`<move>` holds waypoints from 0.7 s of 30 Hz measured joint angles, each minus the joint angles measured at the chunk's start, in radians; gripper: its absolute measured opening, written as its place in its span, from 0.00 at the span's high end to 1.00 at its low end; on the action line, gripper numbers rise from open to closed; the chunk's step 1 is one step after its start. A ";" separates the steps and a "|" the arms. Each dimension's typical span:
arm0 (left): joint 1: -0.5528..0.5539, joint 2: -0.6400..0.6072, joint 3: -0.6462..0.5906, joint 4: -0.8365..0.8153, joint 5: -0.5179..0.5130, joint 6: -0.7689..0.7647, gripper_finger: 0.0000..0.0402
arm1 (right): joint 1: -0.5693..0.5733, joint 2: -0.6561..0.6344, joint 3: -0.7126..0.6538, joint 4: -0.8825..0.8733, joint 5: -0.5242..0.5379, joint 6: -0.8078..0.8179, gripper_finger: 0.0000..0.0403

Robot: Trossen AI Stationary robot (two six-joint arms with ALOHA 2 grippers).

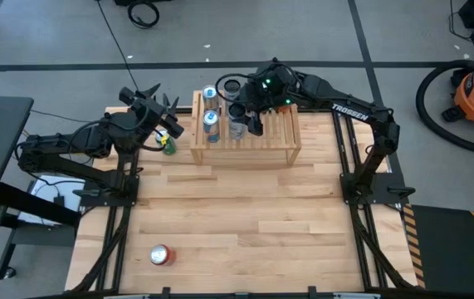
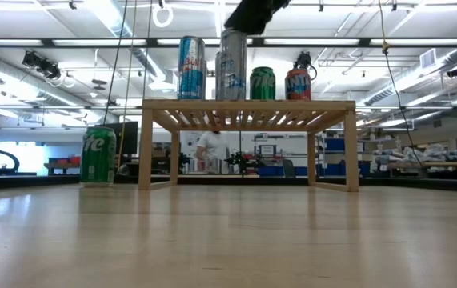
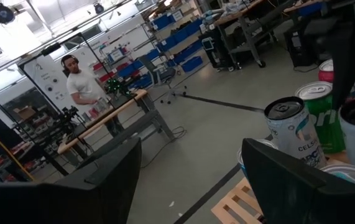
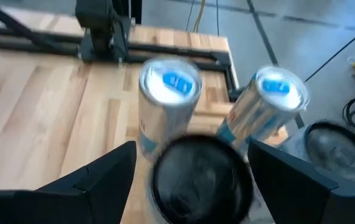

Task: Place canned beverage on shelf
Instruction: Put the white blue soda can aligned with the other white blue soda can on the shelf

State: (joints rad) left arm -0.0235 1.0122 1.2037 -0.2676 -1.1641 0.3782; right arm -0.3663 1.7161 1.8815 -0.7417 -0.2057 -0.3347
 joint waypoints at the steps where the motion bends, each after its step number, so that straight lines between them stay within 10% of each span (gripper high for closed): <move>1: 0.000 0.000 0.000 0.000 0.000 0.000 0.30 | 0.004 -0.001 0.013 0.000 0.000 0.008 0.21; 7: 0.000 0.000 0.000 0.000 0.000 0.004 0.30 | 0.039 -0.003 0.091 -0.042 0.077 0.122 0.21; 21: 0.001 -0.001 0.000 -0.003 -0.002 0.076 0.30 | 0.169 -0.003 0.052 -0.104 0.644 0.474 0.21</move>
State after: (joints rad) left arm -0.0223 1.0113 1.2037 -0.2702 -1.1657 0.4543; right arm -0.1978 1.7129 1.9331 -0.8459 0.4378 0.1391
